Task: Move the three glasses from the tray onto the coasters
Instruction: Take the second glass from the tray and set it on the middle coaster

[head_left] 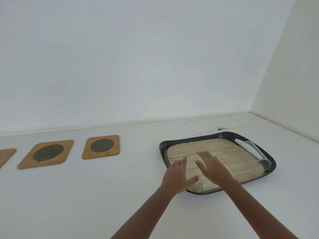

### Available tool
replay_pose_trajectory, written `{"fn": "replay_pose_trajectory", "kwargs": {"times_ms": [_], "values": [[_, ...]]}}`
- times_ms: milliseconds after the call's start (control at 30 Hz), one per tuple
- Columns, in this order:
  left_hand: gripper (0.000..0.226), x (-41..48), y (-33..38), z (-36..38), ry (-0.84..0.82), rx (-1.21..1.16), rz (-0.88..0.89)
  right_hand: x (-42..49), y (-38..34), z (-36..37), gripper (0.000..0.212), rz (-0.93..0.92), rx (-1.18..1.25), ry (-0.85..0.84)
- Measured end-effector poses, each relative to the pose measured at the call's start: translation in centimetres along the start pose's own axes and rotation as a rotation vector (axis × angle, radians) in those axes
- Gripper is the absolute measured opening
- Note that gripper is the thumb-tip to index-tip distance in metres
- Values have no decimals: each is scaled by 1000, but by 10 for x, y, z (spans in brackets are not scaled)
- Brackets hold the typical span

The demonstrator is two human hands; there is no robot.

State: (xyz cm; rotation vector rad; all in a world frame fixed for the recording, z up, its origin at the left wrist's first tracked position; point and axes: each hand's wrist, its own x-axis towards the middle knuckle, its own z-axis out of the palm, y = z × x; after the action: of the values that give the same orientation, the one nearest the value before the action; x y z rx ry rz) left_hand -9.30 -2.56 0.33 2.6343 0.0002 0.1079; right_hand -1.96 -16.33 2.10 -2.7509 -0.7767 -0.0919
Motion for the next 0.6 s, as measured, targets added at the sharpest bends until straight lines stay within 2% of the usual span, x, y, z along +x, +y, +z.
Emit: {"fn": "replay_pose_trajectory", "kwargs": {"times_ms": [300, 467, 600], "values": [[90, 19, 22, 22, -235, -89, -48, -19, 49, -5, 43, 31, 7, -108], [83, 29, 21, 29, -262, -247, -74, -21, 57, -5, 42, 15, 72, -100], [71, 36, 18, 30, -221, -391, -89, -18, 60, -6, 40, -5, 113, -94]]}}
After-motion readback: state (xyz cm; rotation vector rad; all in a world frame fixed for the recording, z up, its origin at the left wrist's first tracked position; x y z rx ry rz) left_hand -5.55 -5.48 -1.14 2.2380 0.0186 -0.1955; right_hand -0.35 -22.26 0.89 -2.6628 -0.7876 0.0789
